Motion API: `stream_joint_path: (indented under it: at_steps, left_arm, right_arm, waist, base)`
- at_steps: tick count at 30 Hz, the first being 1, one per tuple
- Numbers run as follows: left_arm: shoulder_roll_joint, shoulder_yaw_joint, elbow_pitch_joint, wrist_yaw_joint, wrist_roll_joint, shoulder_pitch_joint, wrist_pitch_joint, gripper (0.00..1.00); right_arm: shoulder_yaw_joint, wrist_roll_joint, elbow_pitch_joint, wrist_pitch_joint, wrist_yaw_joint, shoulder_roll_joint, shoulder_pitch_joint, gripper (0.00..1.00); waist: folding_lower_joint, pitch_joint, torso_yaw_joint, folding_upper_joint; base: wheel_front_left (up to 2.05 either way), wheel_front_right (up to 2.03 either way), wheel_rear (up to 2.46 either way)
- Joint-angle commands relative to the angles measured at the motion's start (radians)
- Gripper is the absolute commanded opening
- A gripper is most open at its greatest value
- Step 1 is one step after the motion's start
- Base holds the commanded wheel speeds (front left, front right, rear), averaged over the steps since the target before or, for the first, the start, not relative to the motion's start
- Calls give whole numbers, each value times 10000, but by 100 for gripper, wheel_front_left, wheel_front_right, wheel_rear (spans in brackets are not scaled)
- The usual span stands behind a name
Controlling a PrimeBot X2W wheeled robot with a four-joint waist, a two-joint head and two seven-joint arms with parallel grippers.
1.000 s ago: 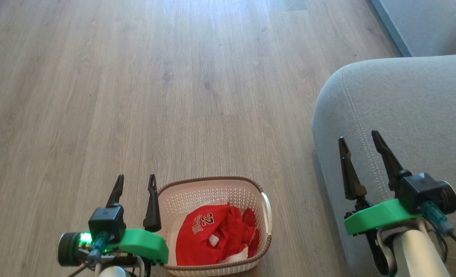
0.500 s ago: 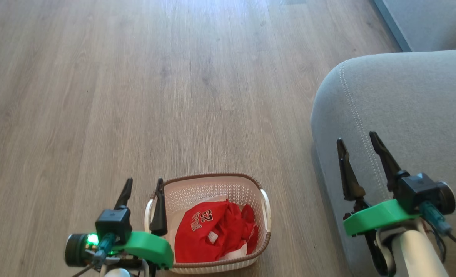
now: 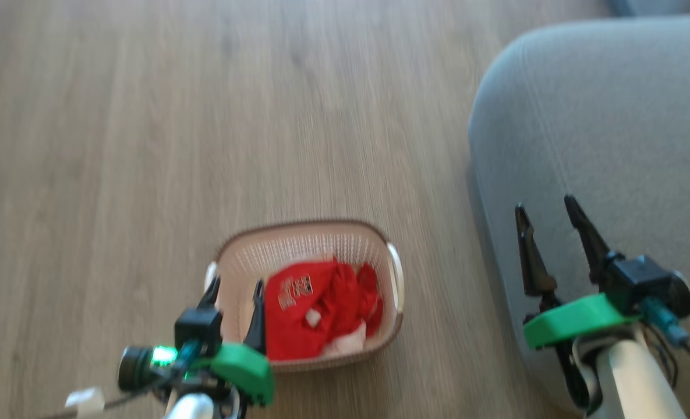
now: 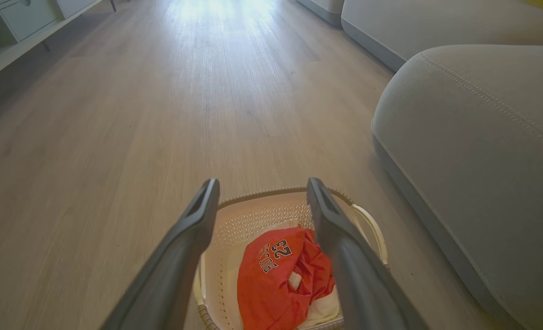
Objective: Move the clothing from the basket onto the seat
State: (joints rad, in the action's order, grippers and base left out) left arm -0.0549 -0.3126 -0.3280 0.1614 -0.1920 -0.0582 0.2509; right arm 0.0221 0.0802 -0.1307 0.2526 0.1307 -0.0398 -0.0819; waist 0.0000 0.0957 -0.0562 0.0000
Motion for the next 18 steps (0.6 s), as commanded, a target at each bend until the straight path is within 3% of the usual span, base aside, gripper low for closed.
stream_joint_path:
  at_steps: [1,7,18]
  left_arm:
    - [46,214,137,11,91,-726,109,100]
    - [47,-350,-1322,-37,397,-2044,109,100]
    - [47,-1197,-4868,-654,698,-5064,109,100]
  right_arm:
    - [168,-56,378,91,0,-104,-614,100]
    - [26,-6,234,92,0,-104,-1041,100]
    - [-312,-464,974,92,0,-105,-1816,100]
  waist:
    - [0,909,-209,0]
    - [0,2709,-359,0]
    - [0,5773,-640,0]
  base:
    - [0,0,0]
    - [0,0,0]
    - [0,0,0]
